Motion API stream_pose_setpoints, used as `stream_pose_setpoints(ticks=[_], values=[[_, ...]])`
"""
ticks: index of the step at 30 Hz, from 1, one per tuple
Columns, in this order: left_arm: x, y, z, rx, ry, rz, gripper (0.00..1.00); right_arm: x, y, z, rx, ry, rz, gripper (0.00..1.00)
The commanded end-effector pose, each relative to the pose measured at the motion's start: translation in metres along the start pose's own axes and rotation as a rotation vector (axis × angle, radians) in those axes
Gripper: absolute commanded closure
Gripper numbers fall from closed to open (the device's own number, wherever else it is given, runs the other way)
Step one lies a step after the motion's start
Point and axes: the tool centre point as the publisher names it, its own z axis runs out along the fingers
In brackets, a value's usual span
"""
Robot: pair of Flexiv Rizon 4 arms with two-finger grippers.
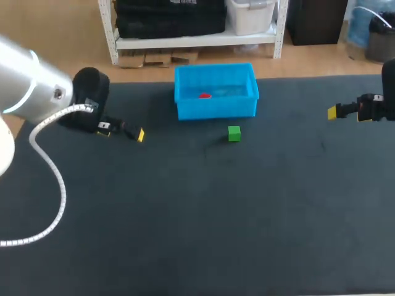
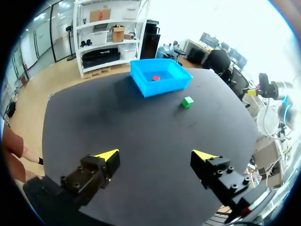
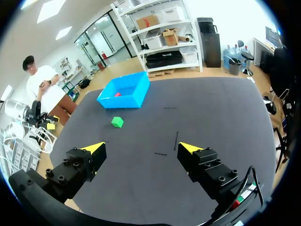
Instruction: Use the left arm to pick the red cube and place it into the blue plastic box first, then use the right arm to grasp the green cube and put it into the same blue plastic box after the first action is fully finished.
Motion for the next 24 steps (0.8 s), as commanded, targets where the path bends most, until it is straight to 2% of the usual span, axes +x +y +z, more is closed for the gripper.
stream_pose_setpoints(ticks=[1, 6, 8, 13, 18, 24], values=[[0.001, 0.002, 0.0, 0.026, -0.03, 0.002, 0.0, 0.0, 0.0, 0.0, 0.001, 0.001, 0.0, 0.0], [-0.002, 0.003, 0.0, 0.042, 0.021, 0.009, 0.0, 0.0, 0.0, 0.0, 0.001, 0.001, 0.0, 0.0], [-0.003, 0.003, -0.001, 0.044, 0.015, 0.042, 0.0, 0.0, 0.0, 0.0, 0.001, 0.001, 0.0, 0.0], [-0.003, 0.003, -0.001, 0.045, 0.024, 0.044, 0.0, 0.0, 0.0, 0.0, 0.001, 0.001, 0.0, 0.0], [-0.003, 0.003, -0.001, 0.045, 0.024, 0.044, 0.0, -0.023, 0.013, 0.015, 0.124, 0.149, -0.019, 0.0], [-0.003, 0.003, -0.001, 0.045, 0.024, 0.044, 0.0, -0.045, 0.035, 0.046, 0.233, 0.281, -0.039, 0.0]])
